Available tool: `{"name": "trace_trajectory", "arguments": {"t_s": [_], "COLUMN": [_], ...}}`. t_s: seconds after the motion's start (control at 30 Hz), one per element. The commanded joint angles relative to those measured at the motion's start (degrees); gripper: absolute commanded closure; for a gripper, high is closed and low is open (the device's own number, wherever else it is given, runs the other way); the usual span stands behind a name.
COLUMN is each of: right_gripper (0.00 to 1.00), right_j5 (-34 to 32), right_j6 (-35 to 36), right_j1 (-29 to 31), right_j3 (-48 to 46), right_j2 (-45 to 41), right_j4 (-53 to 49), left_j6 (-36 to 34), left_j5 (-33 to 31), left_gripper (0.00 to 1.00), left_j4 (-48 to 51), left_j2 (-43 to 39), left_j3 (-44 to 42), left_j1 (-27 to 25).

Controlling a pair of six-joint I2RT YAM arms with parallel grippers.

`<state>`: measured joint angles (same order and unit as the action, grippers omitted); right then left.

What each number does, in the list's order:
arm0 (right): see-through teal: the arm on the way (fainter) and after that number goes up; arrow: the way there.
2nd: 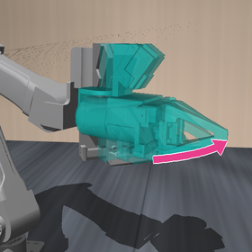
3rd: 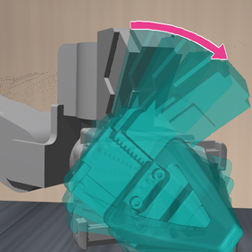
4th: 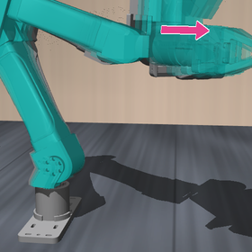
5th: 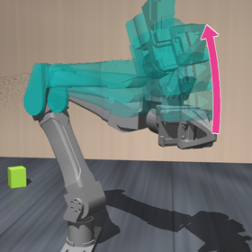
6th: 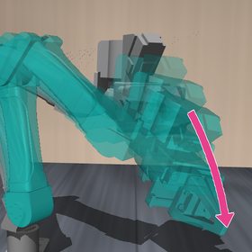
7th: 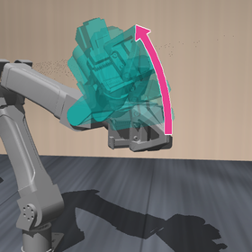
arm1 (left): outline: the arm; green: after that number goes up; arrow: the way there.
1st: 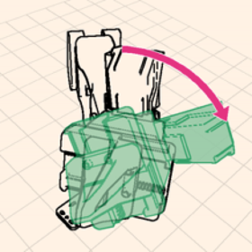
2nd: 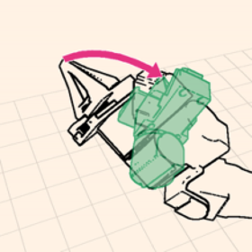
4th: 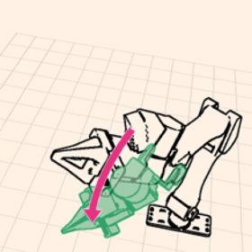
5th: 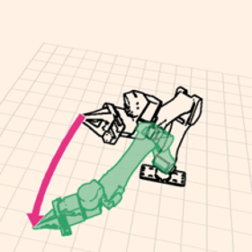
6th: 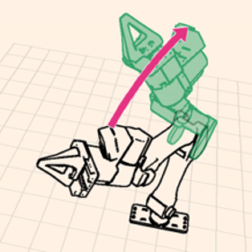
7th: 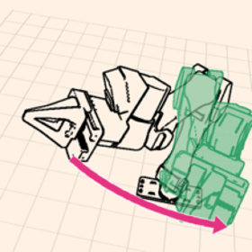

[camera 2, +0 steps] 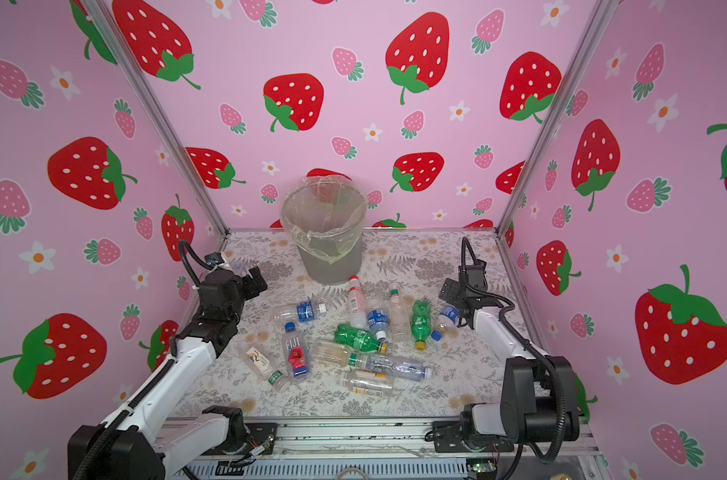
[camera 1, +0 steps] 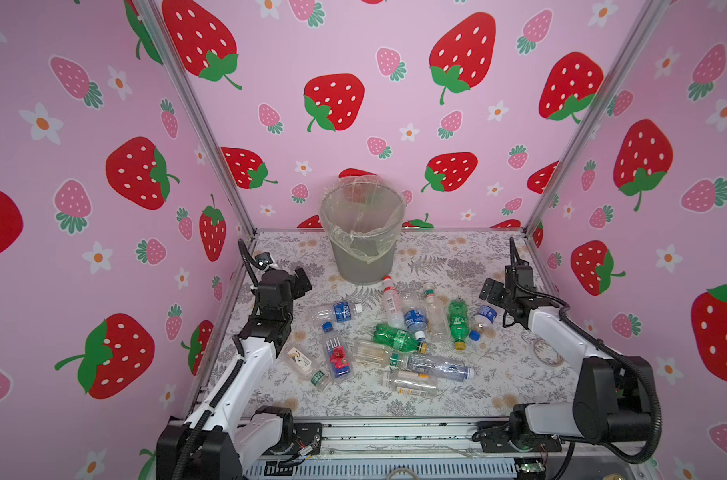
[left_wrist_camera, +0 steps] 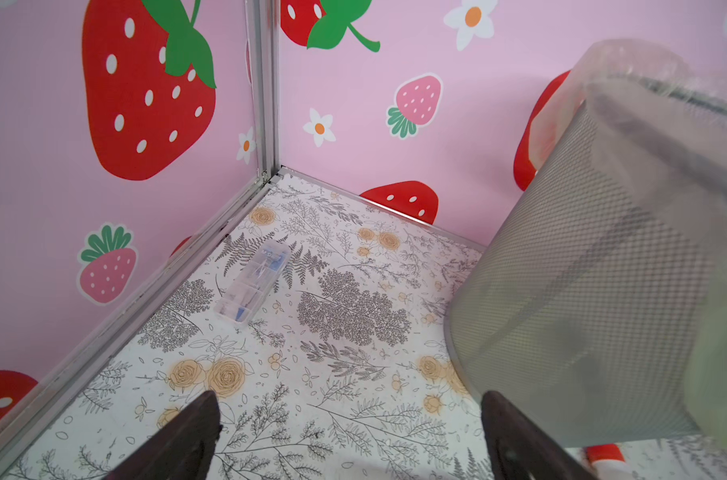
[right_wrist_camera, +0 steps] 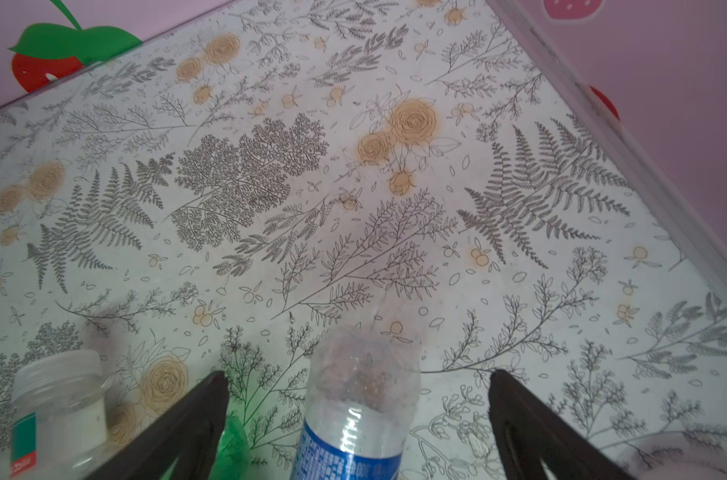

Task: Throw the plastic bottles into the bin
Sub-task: 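Grasp the clear blue-labelled bottle with the right gripper while the left arm advances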

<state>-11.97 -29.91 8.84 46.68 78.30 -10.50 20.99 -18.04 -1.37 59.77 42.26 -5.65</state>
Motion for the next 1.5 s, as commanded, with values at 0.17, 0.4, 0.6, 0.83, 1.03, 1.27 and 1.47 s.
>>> {"name": "trace_trajectory", "arguments": {"t_s": [0.17, 0.4, 0.6, 0.83, 1.03, 1.27, 1.47], "right_gripper": [0.01, 0.01, 0.01, 0.00, 0.06, 0.17, 0.28], "right_j5": [2.4, 3.3, 5.1, 5.8, 7.5, 12.9, 12.8], "right_j6": [-2.7, -3.4, -3.4, -4.2, -5.7, -7.6, -7.6], "right_j1": [0.3, 0.3, 0.2, 0.1, 0.1, 0.2, 0.2], "right_j3": [0.0, -0.2, -0.8, -1.7, -3.8, -6.7, -6.7], "right_j2": [-0.4, 0.6, 1.1, 2.2, 2.3, 4.0, 6.0], "right_j4": [-6.4, -7.7, -7.6, -7.4, -6.5, -2.4, -1.7], "left_j6": [12.0, 13.5, 14.5, 13.3, 13.5, 13.7, 13.9], "left_j5": [11.9, 14.4, 16.3, 16.6, 17.2, 16.8, 16.9], "left_gripper": [0.01, 0.01, 0.01, 0.01, 0.01, 0.01, 0.01], "left_j4": [13.1, 19.9, 22.4, 25.8, 26.0, 25.4, 25.4], "left_j2": [-5.9, -9.3, -11.8, -11.7, -11.7, -11.1, -10.4], "left_j3": [3.0, 1.0, -1.8, -2.0, -3.0, -3.5, -3.3], "left_j1": [-0.9, -3.3, -4.1, -4.2, -4.2, -4.3, -4.3]}}
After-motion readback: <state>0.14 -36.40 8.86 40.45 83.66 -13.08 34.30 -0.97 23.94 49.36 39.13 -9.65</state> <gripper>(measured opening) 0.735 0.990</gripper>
